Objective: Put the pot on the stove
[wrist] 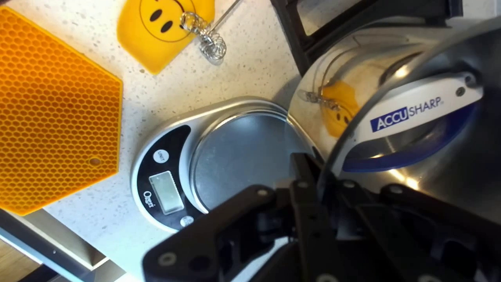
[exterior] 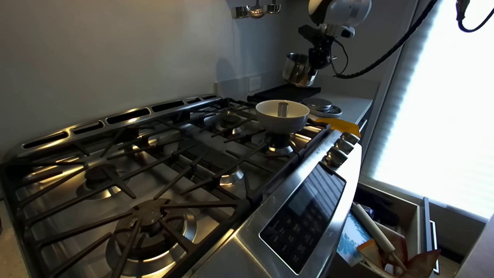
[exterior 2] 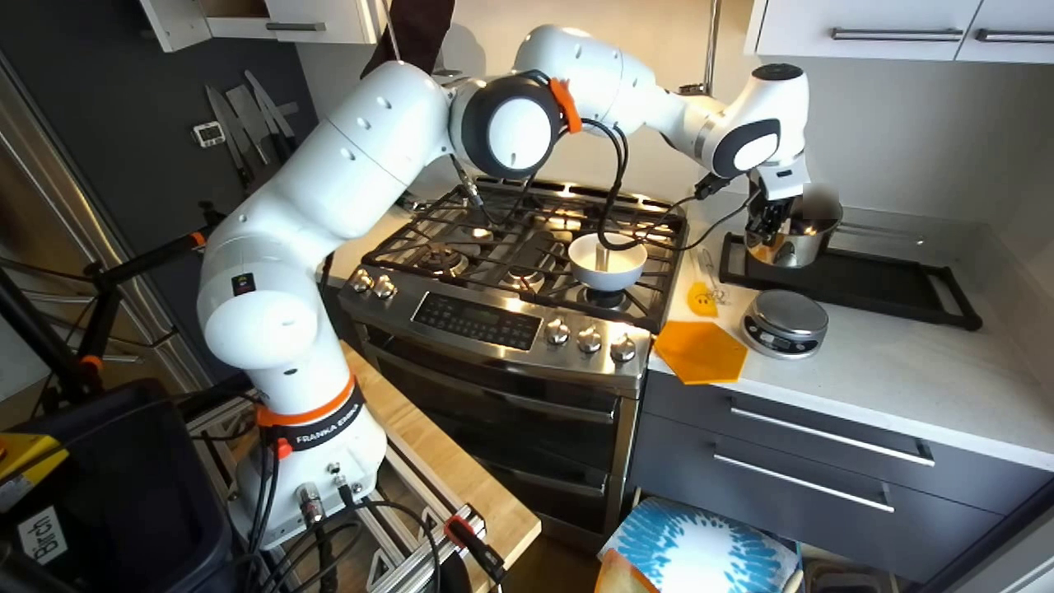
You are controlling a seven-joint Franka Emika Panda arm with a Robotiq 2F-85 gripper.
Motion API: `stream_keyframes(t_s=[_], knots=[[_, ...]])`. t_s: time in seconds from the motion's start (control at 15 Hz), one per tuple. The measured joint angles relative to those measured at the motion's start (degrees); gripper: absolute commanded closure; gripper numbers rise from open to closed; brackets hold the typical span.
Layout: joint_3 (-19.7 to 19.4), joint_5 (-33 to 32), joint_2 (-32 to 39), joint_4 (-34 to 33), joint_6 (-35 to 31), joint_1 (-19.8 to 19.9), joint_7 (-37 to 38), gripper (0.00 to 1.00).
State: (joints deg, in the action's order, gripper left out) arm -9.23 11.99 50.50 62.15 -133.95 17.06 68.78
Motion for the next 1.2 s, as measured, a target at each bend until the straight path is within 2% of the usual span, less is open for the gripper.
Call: stream_keyframes(t_s=[0.47,0.73,0.87,1.07,1.2], knots=[[0.9,0.0,-9.23,18.6,-12.25,-1.28,-6.71,0.99],[0.22,0.14,-15.25,29.6,-22.59,-2.15,-15.81,0.99],[1.2,1.76,-18.46,35.36,-27.93,-1.93,-22.14,0.99],[6.03,7.59,-23.98,44.32,-34.68,-0.25,-33.71,0.99],[12.81,12.44,-28.45,50.54,-36.97,3.08,-41.82,0.99]])
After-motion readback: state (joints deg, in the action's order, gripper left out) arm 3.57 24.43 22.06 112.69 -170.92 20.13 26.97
